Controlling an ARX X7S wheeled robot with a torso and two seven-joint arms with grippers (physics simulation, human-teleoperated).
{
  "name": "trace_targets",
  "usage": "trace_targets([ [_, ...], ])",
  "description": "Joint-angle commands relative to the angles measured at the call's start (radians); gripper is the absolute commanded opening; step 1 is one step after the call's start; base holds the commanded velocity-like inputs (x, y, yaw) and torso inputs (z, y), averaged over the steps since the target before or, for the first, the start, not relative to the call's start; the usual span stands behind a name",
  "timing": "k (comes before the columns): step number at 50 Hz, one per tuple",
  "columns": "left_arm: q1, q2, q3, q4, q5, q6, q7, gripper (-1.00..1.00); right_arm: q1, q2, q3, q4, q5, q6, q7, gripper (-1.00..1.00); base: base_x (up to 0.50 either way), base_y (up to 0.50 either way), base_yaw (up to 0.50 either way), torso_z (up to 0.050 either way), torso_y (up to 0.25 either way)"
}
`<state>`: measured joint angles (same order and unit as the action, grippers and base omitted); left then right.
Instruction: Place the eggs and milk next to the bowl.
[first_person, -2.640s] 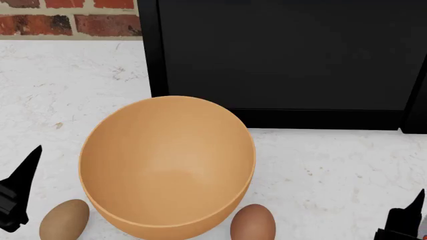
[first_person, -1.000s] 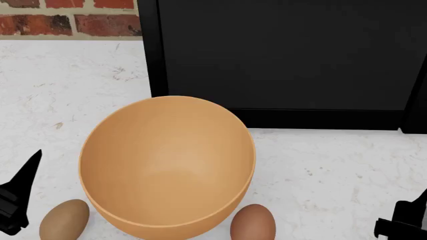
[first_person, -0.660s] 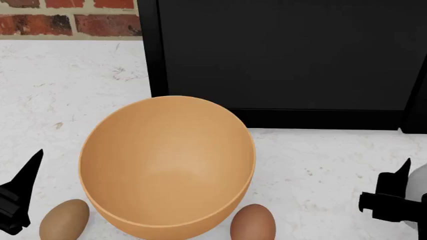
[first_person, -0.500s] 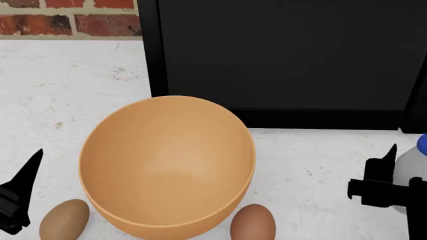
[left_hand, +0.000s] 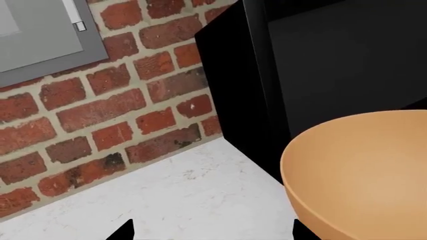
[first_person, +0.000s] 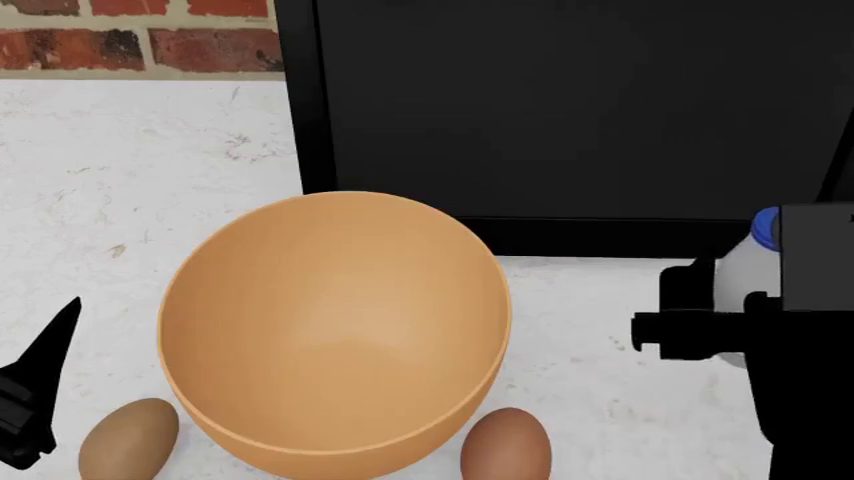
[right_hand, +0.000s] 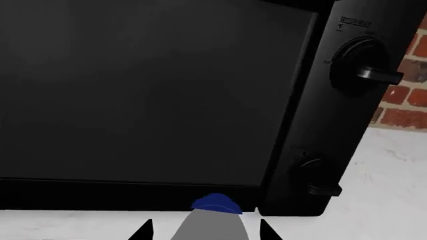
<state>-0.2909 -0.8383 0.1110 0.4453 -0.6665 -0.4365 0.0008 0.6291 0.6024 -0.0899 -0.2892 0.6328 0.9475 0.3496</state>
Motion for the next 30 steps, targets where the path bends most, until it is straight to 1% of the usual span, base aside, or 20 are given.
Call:
trace_targets([
  [1,-0.001,0.0,0.003,-0.004,0.005,0.004,0.003,1.0,0.042,0.01,-0.05,0.016,-0.028,-0.016,-0.073,-1.0,0.0,0.0,0.0,0.0,0.0],
  [14,-0.022,0.002,0.018,0.007,0.006,-0.018,-0.006,1.0,0.025,0.043,-0.047,0.017,0.002,-0.083,-0.179,-1.0,0.0,0.0,0.0,0.0,0.0],
  [16,-0.032,0.005,0.024,0.008,0.005,-0.025,-0.007,1.0,0.016,0.057,-0.054,0.034,0.005,-0.128,-0.243,-1.0,0.0,0.0,0.0,0.0,0.0],
  [22,-0.045,0.01,0.024,-0.003,0.008,-0.028,-0.013,1.0,-0.004,0.068,-0.049,0.075,0.006,-0.211,-0.327,-1.0,0.0,0.0,0.0,0.0,0.0],
  [30,-0.043,0.011,0.025,-0.006,0.011,-0.028,-0.017,1.0,0.012,0.062,-0.069,0.146,0.007,-0.298,-0.442,-1.0,0.0,0.0,0.0,0.0,0.0],
])
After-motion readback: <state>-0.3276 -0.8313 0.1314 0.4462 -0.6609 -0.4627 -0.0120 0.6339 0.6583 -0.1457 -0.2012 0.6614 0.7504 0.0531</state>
